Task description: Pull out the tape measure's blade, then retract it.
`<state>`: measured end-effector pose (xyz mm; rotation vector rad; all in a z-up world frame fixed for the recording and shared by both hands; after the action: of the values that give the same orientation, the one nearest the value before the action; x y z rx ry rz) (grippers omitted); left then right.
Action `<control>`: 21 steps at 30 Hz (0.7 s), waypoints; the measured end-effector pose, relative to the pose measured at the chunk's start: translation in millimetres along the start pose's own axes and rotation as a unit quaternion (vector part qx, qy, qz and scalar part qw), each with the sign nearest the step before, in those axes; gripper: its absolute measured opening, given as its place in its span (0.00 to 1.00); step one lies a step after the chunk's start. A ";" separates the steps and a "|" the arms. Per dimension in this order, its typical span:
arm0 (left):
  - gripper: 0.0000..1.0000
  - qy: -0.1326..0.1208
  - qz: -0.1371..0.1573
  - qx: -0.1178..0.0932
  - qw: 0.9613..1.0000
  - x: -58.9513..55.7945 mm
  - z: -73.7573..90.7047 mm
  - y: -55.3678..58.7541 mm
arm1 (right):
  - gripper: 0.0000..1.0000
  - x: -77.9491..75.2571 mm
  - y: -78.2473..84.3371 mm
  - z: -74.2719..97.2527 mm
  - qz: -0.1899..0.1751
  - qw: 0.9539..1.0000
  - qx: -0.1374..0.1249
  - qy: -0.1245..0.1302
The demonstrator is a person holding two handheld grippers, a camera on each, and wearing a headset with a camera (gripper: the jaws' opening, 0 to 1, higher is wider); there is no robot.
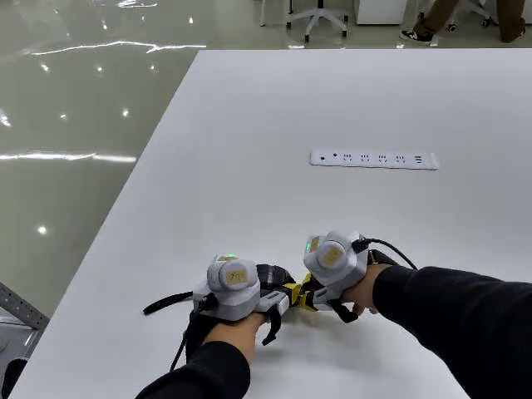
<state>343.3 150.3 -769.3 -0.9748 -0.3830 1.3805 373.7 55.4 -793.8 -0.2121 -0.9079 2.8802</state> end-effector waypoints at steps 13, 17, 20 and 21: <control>0.64 0.089 -0.002 0.023 0.996 10.8 14.1 -7.6 | 0.21 -5.2 10.9 40.6 -0.086 0.994 -0.036 0.051; 0.90 0.125 -0.027 -0.016 0.992 17.5 27.6 -21.0 | 0.26 -1.2 27.2 64.7 -0.096 0.992 -0.044 0.072; 1.00 0.191 -0.037 -0.059 0.979 12.3 47.8 -29.0 | 0.31 0.3 42.2 88.5 -0.122 0.985 -0.068 0.099; 1.00 0.190 -0.050 -0.058 0.979 15.0 52.5 -28.3 | 0.34 0.9 44.9 95.5 -0.130 0.983 -0.074 0.107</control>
<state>325.8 185.6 -722.1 -1.2709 -0.2210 1.0594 353.9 -34.6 -742.4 -0.3797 -1.0231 2.4983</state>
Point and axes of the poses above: the centre of the closed fingertips' face, and the gripper's own axes: z roughly backward along the fingers, x roughly to its left, y roughly out of its underside, the point moved 6 cm from there along z, roughly backward along the fingers, and after that the axes turned 8 degrees about y, right-handed, at the moved point
